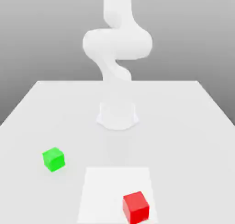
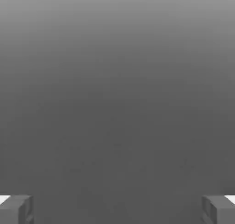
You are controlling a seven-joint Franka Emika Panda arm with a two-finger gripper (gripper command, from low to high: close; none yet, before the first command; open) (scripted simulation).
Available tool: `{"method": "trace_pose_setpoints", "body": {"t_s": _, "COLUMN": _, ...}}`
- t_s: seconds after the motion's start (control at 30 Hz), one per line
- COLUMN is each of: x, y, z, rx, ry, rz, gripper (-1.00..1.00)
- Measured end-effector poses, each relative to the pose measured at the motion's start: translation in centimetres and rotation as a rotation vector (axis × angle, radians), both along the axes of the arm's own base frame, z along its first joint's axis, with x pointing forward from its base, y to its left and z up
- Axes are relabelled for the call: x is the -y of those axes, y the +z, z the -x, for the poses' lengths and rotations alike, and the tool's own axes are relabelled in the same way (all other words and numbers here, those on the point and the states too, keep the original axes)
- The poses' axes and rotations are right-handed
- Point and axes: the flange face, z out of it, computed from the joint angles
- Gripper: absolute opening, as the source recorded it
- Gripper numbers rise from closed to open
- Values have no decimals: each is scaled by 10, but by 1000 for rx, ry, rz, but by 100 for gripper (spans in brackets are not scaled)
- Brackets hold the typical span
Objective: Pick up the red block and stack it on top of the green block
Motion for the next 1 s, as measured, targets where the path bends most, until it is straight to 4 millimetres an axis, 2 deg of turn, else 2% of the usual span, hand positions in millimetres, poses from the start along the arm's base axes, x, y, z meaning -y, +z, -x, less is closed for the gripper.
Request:
{"method": "trace_pose_setpoints", "body": {"t_s": 0.2, "x": -10, "y": -102, "z": -67, "rx": -176, "ry": 78, "rz": 27, "gripper": 0}}
{"method": "trace_pose_setpoints", "body": {"t_s": 0.33, "x": -18, "y": -175, "z": -96, "rx": -289, "ry": 128, "rz": 46, "gripper": 0}}
{"method": "trace_pose_setpoints", "body": {"t_s": 0.43, "x": -25, "y": -232, "z": -110, "rx": -374, "ry": 166, "rz": 62, "gripper": 0}}
{"method": "trace_pose_setpoints", "body": {"t_s": 0.6, "x": -35, "y": -328, "z": -118, "rx": -515, "ry": 231, "rz": 92, "gripper": 0}}
{"method": "trace_pose_setpoints", "body": {"t_s": 0.8, "x": -42, "y": -442, "z": -102, "rx": -684, "ry": 305, "rz": 130, "gripper": 0}}
{"method": "trace_pose_setpoints", "body": {"t_s": 0.97, "x": -43, "y": -513, "z": -98, "rx": -717, "ry": 320, "rz": 138, "gripper": 0}}
{"method": "trace_pose_setpoints", "body": {"t_s": 1.0, "x": -43, "y": -523, "z": -97, "rx": -718, "ry": 320, "rz": 137, "gripper": -100}}
